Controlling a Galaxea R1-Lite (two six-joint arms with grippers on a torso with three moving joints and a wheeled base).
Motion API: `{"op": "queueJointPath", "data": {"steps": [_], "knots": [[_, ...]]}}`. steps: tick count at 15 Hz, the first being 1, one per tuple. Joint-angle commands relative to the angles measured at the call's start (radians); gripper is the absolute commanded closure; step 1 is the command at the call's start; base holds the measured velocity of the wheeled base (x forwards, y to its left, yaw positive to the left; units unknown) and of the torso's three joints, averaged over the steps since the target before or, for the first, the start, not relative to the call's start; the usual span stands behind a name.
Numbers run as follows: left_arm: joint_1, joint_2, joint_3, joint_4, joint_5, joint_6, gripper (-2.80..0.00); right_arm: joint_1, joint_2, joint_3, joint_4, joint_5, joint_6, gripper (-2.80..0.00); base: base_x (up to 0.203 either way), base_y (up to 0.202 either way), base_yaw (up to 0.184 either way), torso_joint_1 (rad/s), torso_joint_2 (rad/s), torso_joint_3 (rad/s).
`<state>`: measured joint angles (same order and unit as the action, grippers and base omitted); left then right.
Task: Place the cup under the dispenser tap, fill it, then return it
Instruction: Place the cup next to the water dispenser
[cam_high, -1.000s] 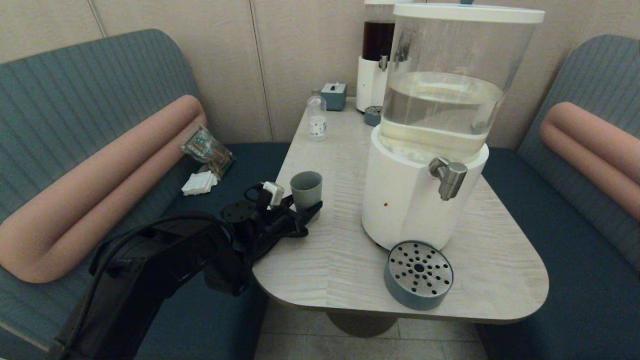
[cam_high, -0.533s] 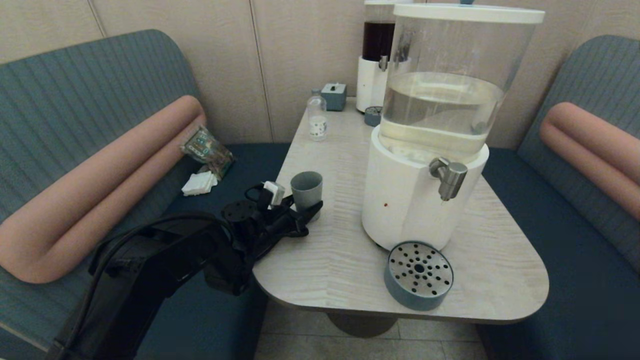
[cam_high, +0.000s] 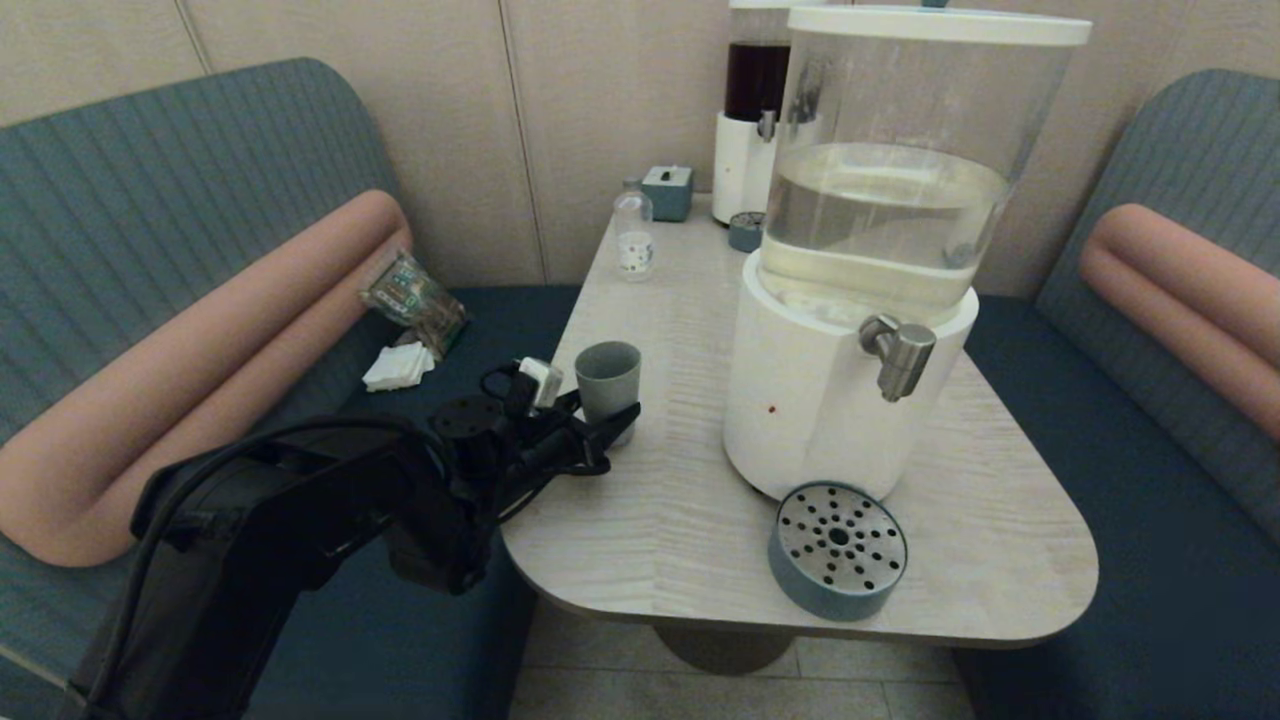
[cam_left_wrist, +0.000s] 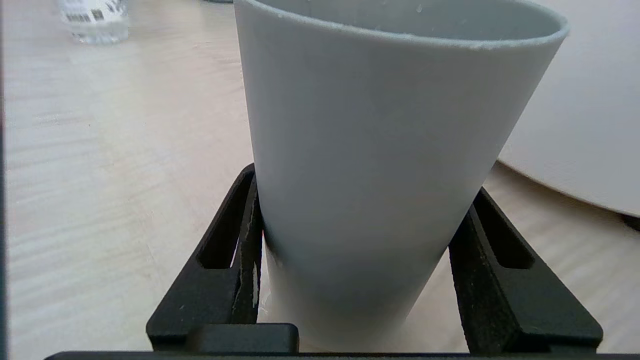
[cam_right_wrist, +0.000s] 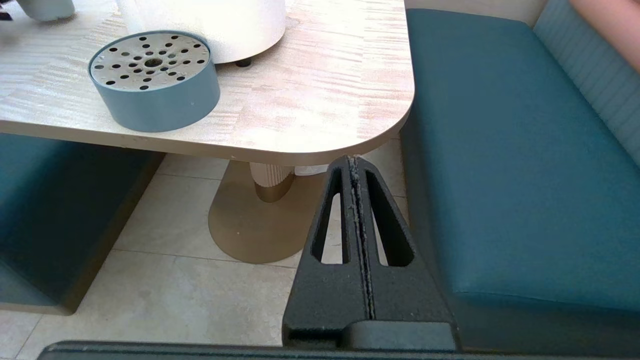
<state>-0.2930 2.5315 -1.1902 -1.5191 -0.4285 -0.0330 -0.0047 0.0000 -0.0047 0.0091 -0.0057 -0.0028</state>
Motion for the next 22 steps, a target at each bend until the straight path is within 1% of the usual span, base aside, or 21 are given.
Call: {"op": "queueJointPath", "data": {"steps": [1, 22], "knots": [[0.000, -0.016, 0.004, -0.011, -0.003, -0.001, 0.00, 0.001, 0.002, 0.000, 0.000, 0.000, 0.000, 0.00, 0.000, 0.000, 0.000, 0.000, 0.00, 0.000], [0.000, 0.033, -0.023, -0.011, 0.004, -0.002, 0.00, 0.000, 0.002, 0.000, 0.000, 0.000, 0.000, 0.00, 0.000, 0.000, 0.000, 0.000, 0.00, 0.000]]}}
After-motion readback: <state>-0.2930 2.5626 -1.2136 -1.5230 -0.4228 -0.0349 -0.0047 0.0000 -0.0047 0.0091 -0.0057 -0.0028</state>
